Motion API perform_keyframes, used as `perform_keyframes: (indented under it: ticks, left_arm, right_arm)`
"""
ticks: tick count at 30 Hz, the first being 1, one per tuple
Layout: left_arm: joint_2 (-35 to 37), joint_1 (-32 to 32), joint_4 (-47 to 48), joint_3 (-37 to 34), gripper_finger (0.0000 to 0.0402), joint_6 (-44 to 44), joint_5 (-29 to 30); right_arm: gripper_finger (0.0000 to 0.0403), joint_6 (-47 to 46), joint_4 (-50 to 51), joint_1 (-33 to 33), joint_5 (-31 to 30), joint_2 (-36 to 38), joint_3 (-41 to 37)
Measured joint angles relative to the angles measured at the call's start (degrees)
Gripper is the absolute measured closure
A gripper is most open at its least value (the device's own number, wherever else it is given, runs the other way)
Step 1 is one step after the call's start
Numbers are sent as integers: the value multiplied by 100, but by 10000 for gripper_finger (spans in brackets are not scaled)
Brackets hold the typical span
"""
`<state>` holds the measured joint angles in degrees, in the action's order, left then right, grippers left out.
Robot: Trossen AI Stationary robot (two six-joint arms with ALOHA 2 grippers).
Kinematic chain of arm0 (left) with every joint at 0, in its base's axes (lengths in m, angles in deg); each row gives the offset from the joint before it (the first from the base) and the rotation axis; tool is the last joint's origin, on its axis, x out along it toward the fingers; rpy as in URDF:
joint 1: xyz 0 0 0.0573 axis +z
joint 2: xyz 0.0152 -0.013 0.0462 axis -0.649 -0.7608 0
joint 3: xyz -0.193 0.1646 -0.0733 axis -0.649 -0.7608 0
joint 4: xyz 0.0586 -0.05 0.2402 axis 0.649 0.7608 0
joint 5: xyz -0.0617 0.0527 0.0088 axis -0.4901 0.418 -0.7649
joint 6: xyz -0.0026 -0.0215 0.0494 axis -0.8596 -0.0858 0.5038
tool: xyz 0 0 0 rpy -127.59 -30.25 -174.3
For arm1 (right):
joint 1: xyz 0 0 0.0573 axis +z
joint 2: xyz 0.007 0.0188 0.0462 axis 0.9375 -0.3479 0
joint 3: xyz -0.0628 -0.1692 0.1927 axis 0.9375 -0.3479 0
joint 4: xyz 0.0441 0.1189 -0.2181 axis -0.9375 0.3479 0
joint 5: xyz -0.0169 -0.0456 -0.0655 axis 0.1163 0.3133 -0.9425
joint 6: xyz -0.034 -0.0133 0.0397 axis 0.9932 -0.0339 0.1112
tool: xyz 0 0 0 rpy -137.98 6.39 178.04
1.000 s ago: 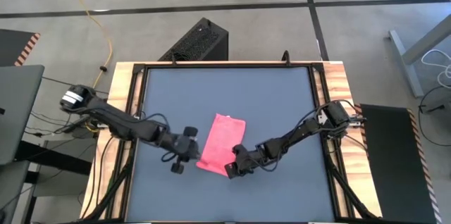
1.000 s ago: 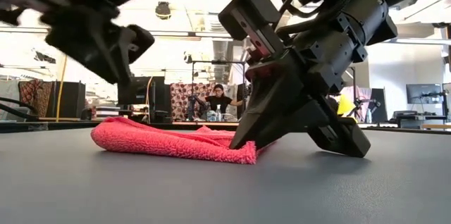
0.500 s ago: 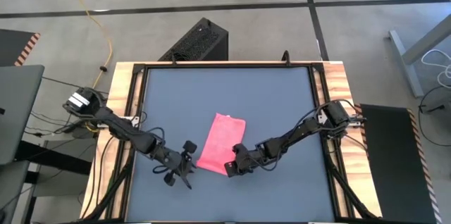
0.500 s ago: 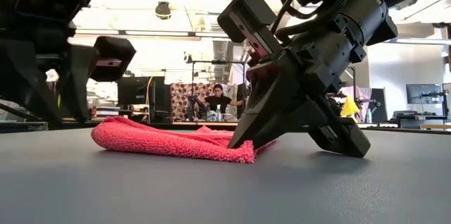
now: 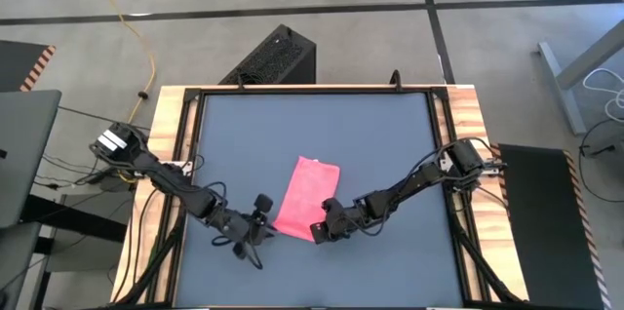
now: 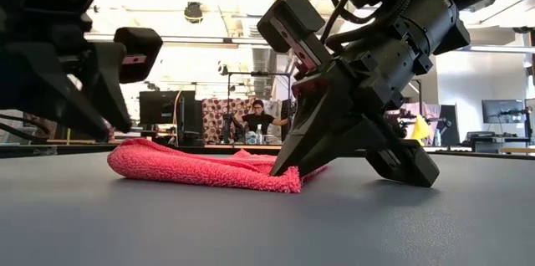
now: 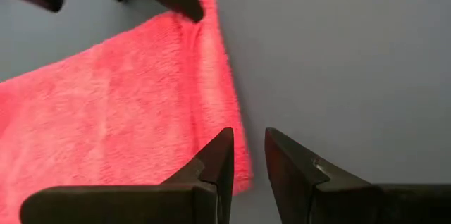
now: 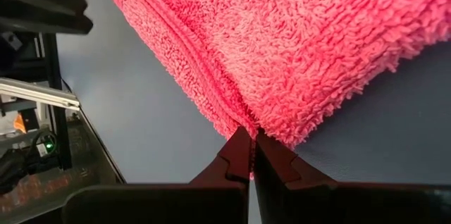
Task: Roll towel
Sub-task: Roll the red microfiber cloth
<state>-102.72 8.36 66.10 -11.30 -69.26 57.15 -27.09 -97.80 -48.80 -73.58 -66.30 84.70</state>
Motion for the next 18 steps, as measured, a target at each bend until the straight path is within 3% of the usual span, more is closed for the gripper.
perform_keyframes:
  ticks: [5, 12, 18]
  left_arm:
    - [-496, 67, -259, 0, 318, -237, -231]
    - [-729, 74, -471, 2, 284, -746, 72]
    - [-729, 79, -486, 2, 278, -818, 381]
  right_arm:
    - [374, -1, -3, 0, 0, -2, 0]
    - [374, 13, -27, 0, 12, -2, 0]
    - [374, 48, -174, 15, 122, -4, -2]
